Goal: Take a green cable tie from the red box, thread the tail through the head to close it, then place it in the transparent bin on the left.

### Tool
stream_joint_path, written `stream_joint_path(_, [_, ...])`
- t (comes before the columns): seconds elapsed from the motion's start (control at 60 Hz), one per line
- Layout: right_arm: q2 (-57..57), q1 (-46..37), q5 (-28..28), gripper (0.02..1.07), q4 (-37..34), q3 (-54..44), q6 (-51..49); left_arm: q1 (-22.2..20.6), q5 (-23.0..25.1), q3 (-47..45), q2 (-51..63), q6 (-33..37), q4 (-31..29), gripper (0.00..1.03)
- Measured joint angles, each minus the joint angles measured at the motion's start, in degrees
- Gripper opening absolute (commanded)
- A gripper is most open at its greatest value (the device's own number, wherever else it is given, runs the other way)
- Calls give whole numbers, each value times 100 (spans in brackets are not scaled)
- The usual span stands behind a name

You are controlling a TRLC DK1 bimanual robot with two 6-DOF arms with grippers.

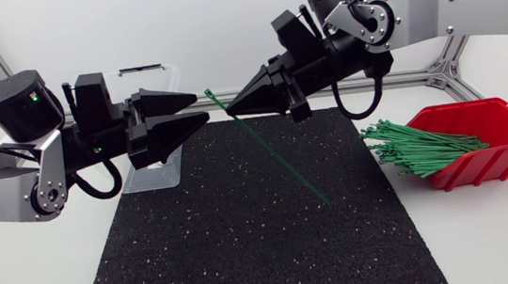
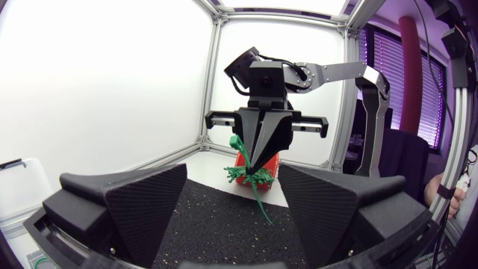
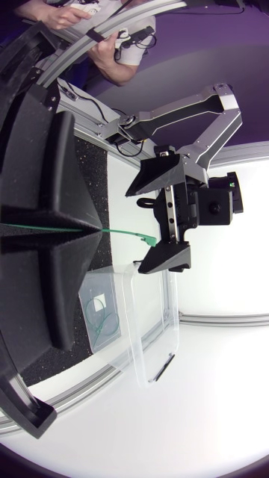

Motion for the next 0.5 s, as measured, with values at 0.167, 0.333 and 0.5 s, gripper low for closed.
stream_joint_path(0.167, [0,-7,-151,8,177,-186,85,-120,0,0,90,-42,85,81])
stream_joint_path(0.333, [0,-20,-328,8,291,-236,107,-205,0,0,310,-57,243,77])
stream_joint_path(0.5, [0,-72,-428,8,573,-339,223,-229,0,0,411,-57,354,67])
